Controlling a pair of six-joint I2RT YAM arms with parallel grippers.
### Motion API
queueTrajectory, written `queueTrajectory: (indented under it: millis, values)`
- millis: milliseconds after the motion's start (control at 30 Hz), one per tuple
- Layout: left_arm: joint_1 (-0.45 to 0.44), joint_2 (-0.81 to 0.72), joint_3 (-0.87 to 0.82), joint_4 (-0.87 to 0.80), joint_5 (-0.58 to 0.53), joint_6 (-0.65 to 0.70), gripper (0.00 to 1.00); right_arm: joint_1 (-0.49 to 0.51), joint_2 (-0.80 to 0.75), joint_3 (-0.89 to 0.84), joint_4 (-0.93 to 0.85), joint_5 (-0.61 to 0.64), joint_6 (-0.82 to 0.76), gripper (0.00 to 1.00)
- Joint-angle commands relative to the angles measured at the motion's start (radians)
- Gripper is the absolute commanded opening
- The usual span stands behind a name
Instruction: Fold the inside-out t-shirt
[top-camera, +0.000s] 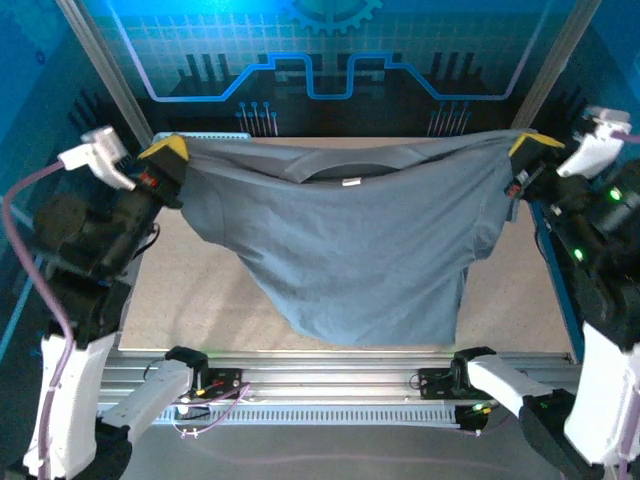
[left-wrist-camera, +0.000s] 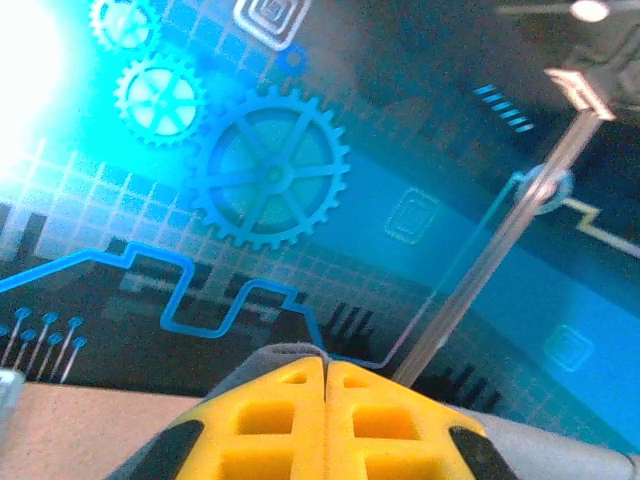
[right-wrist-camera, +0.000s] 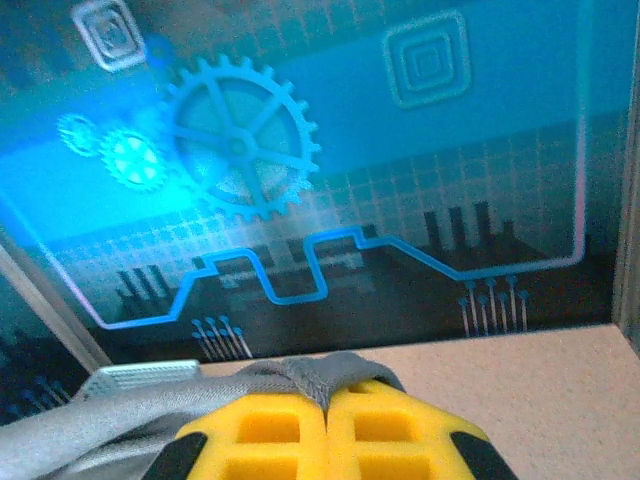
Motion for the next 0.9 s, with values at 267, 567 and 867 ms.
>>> queueTrajectory:
  millis: [267,567,867]
  values:
    - [0.007,0.163,0.095,0.013,-0.076,0.039,0.0,-0.029,0.161,0.013,0.052,-0.024,0.006,0.0]
    - [0.007,-0.034,0.065,0.016,-0.051,0.009,0.0,-0.032,-0.019,-0.005,0.043,-0.141,0.011,0.0]
    - [0.007,-0.218,0.053,0.09,0.061,0.003,0.0,-0.031,-0.141,0.053,0.062,-0.248,0.018,0.0]
